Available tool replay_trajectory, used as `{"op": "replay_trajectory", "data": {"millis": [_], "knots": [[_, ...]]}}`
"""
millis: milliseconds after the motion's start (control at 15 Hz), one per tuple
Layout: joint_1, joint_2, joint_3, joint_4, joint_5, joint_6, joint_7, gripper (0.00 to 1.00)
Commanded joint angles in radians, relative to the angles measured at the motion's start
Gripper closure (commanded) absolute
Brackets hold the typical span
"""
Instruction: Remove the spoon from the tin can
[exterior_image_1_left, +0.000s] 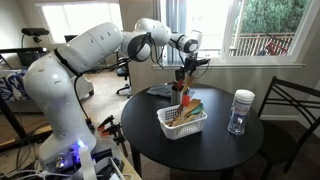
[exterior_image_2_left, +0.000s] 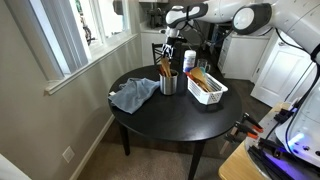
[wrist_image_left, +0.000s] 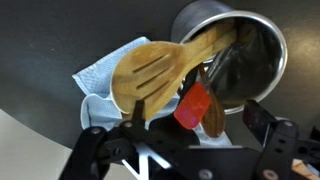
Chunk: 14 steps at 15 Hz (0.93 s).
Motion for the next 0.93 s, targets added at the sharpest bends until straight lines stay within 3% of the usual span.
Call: {"op": "replay_trajectory", "data": {"millis": [0, 467, 867], "knots": [[0.013, -0.003, -0.027, 0.007, -0.049, 0.092, -0.033, 0.00], [0.012, -0.018, -0.024, -0.005, -0.071, 0.190, -0.026, 0.00], [0.011, -0.011, -0.065, 0.001, -0.057, 0.089, 0.100, 0.00]]}}
